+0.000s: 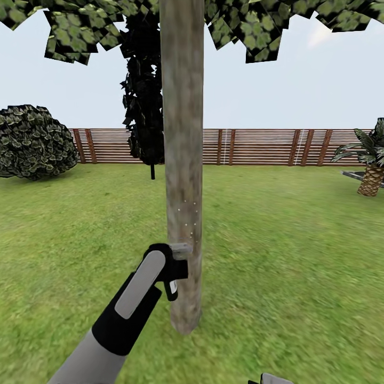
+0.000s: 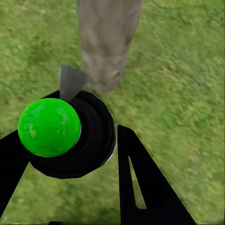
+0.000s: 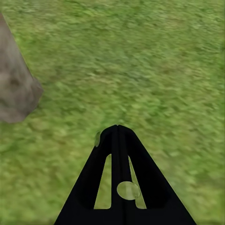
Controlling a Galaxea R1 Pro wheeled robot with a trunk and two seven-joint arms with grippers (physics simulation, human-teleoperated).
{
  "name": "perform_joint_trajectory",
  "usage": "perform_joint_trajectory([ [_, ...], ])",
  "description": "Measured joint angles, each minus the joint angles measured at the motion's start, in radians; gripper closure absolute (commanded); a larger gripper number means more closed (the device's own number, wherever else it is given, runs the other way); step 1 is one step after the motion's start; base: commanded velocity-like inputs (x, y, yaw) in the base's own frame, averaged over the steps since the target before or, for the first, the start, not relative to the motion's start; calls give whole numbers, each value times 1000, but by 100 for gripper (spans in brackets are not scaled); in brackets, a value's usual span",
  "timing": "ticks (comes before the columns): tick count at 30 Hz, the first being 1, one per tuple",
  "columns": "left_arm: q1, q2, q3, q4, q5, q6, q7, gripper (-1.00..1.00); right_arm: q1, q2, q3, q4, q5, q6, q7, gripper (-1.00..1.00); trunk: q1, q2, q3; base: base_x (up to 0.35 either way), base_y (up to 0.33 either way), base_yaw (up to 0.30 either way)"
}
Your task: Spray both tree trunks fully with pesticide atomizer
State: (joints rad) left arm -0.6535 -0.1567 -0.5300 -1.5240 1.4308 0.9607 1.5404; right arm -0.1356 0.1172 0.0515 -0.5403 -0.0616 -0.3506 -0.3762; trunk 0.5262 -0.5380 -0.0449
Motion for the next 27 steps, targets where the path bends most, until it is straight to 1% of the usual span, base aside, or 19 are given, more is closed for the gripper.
perform_joint_trajectory([
  [2, 0, 0, 0, 34, -2, 0, -11, 100, 0, 0, 0, 0, 0, 0, 0, 100, 0, 0, 0, 0, 0, 0],
  [4, 1, 3, 0, 88, -5, 0, -45, 100, 0, 0, 0, 0, 0, 0, 0, 100, 0, 0, 0, 0, 0, 0],
  [7, 3, 6, -2, 130, -10, 1, -93, 100, 0, 0, 0, 0, 0, 0, 0, 100, 0, 0, 0, 0, 0, 0],
  [8, 5, 7, -4, 154, -27, -3, -153, 100, 0, 0, 0, 0, 0, 0, 0, 100, 0, 0, 0, 0, 0, 0],
  [9, 7, 9, -7, 166, -54, -5, -207, 100, 0, 0, 0, 0, 0, 0, 0, 100, 0, 0, 0, 0, 0, 0],
  [10, 7, 10, -8, 171, -75, -4, -235, 100, 0, 0, 0, 0, 0, 0, 0, 100, 0, 0, 0, 0, 0, 0],
  [11, 8, 14, -9, 184, -126, -5, -285, 100, 0, 0, 0, 0, 0, 0, 0, 100, 0, 0, 0, 0, 0, 0],
  [13, 9, 18, -11, 238, -247, -19, -379, 100, 0, 0, 0, 0, 0, 0, 0, 100, 0, 0, 0, 0, 0, 0],
  [14, 10, 20, -12, 278, -302, -41, -431, 100, 0, 0, 0, 0, 0, 0, 0, 100, 0, 0, 0, 0, 0, 0],
  [15, 10, 20, -12, 324, -351, -70, -486, 100, 0, 0, 0, 0, 1, 0, 0, 100, 0, 0, 0, 0, 0, 0],
  [16, 10, 21, -12, 372, -392, -98, -541, 100, 0, 0, 0, 0, 1, 0, 0, 100, 0, 0, 0, 0, 0, 0],
  [17, 10, 21, -13, 397, -412, -111, -569, 100, 0, 0, 0, 0, 1, 0, 0, 100, 0, 0, 0, 0, 0, 0],
  [18, 11, 21, -15, 465, -461, -143, -642, 100, 0, 0, 0, 0, 1, 0, 0, 100, 0, 0, 0, 0, 0, 0],
  [19, 11, 21, -15, 510, -492, -165, -684, 100, 0, 0, 0, 0, 1, 0, 0, 100, 0, 0, 0, 0, 0, 0],
  [20, 11, 21, -16, 532, -507, -176, -703, 100, 0, 0, 0, 0, 1, 0, 0, 100, 0, 0, 0, 0, 0, 0],
  [21, 11, 21, -16, 570, -528, -197, -731, 100, 0, 0, 1, 0, 1, 0, 0, 100, 0, 0, 0, 0, 0, 0],
  [22, 11, 21, -16, 589, -537, -209, -745, 100, 0, 0, 1, 0, 1, 0, 0, 100, 0, 0, 0, 0, 0, 0],
  [23, 11, 21, -16, 640, -552, -238, -775, 100, 0, 0, 1, 0, 1, 0, 0, 100, 0, 0, 0, 0, 0, 0],
  [27, 11, 22, -17, 722, -566, -289, -829, 100, 0, 0, 1, 0, 1, 0, 0, 100, 0, 0, 0, 0, 0, 0],
])
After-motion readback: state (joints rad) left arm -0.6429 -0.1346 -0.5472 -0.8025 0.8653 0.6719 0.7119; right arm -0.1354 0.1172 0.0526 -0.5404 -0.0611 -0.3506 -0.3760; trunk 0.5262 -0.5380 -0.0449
